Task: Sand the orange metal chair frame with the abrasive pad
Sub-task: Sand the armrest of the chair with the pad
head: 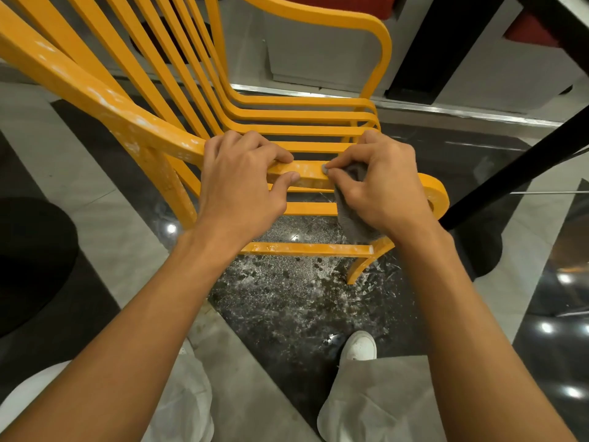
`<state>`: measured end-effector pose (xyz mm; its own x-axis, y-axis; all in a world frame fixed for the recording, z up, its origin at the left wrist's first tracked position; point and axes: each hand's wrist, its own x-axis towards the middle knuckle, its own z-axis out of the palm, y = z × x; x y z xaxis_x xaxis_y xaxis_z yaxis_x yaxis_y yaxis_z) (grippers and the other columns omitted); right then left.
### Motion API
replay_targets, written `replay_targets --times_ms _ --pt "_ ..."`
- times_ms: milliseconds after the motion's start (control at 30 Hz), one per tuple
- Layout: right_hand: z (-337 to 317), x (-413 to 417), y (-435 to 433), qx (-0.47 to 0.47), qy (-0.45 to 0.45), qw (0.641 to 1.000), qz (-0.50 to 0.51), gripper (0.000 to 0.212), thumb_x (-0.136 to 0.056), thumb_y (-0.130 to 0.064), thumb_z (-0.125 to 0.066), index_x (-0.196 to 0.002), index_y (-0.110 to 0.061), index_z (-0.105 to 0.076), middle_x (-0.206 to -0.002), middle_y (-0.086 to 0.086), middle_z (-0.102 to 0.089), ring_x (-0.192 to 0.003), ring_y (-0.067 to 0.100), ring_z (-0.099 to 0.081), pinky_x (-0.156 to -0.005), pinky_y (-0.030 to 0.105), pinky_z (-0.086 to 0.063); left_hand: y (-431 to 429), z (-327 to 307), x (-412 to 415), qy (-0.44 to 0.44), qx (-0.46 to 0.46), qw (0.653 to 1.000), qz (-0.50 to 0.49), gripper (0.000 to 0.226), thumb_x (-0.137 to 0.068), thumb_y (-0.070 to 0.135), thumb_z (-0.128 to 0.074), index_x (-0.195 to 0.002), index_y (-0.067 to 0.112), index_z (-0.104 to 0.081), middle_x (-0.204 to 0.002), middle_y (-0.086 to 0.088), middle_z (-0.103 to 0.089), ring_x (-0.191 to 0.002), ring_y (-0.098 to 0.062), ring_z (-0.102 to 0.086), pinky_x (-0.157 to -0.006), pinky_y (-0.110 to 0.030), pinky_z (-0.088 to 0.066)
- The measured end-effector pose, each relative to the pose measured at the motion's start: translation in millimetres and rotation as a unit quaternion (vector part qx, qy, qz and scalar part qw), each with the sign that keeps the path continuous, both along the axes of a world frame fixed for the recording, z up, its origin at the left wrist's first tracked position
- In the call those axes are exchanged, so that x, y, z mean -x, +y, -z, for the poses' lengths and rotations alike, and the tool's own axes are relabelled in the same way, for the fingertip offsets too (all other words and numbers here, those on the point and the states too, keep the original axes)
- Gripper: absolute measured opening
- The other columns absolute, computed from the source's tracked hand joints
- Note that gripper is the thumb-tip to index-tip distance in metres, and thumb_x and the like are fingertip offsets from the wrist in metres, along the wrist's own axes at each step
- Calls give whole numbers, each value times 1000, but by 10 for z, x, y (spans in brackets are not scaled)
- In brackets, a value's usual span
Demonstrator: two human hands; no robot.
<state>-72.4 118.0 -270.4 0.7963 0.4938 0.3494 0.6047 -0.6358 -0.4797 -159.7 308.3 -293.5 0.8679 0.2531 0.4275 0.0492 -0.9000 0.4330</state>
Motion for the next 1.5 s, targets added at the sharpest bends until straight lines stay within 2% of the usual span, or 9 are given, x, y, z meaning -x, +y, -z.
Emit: replay_targets --times_ms 167,367,600,767,933,1133,1233,1333,1500 --pt "65 92 165 -17 -26 999 -27 9 -92 -22 -78 -97 -18 -82 -90 -3 -56 -82 11 -53 -71 33 -48 2 2 -4 -2 -1 1000 2 31 -97 50 -69 -122 32 -74 -114 8 -65 -116 -19 -52 -110 -39 -28" --pt "-8 -14 33 -4 -1 1000 -5 9 -91 -29 -78 -96 -23 -83 -91 -4 -61 -87 13 -57 -78 40 -52 19 -7 11 -1 2 1000 6 32 -98 51 -67 -124 33 -74 -115 9 -65 -116 -18 -51 -109 -37 -28" --pt "-6 63 140 1 4 999 -50 9 -91 -28 -79 -98 -22 -83 -90 -3 -59 -83 11 -55 -73 30 -47 57 -6 26 -2 1 1000 21 33 -98 49 -68 -125 30 -74 -115 7 -65 -116 -19 -52 -109 -39 -30" --pt "-19 19 139 5 -4 1000 -7 10 -91 -29 -77 -97 -24 -83 -92 -5 -60 -89 14 -57 -79 39 -51 105 -54 39 -6 -11 1000 9 34 -96 51 -71 -123 30 -75 -117 8 -66 -117 -20 -51 -108 -40 -31" --pt "28 129 292 -10 -9 999 -41 12 -92 -27 -77 -100 -21 -83 -89 -4 -56 -84 10 -53 -72 30 -44 202 -82 73 0 -38 999 -6 37 -95 58 -68 -121 32 -75 -117 7 -66 -117 -21 -51 -107 -39 -28" --pt "-28 37 196 -1 10 1000 -10 8 -92 -28 -78 -97 -24 -82 -93 -5 -60 -90 13 -57 -80 38 -52 214 -85 80 4 -40 999 -8 38 -95 58 -68 -122 32 -75 -117 7 -67 -116 -22 -51 -106 -40 -28" --pt "45 110 346 -11 -23 1000 -6 9 -93 -25 -76 -98 -21 -82 -92 -4 -58 -88 13 -56 -75 31 -48 213 -81 76 3 -43 999 -8 38 -95 58 -68 -122 32 -75 -117 7 -67 -116 -22 -52 -106 -40 -29" --pt "27 118 321 -11 1 999 -48 10 -92 -28 -78 -98 -22 -83 -89 -4 -57 -83 11 -54 -71 28 -44 220 -81 72 5 -41 999 -8 37 -95 58 -68 -121 33 -75 -116 7 -67 -116 -22 -51 -105 -39 -28" --pt "-7 31 205 -3 -1 1000 -17 8 -91 -29 -78 -96 -23 -82 -91 -3 -62 -88 15 -58 -78 41 -52 208 -100 74 9 -36 999 -8 36 -95 56 -69 -122 32 -76 -118 7 -67 -117 -22 -52 -107 -41 -30"
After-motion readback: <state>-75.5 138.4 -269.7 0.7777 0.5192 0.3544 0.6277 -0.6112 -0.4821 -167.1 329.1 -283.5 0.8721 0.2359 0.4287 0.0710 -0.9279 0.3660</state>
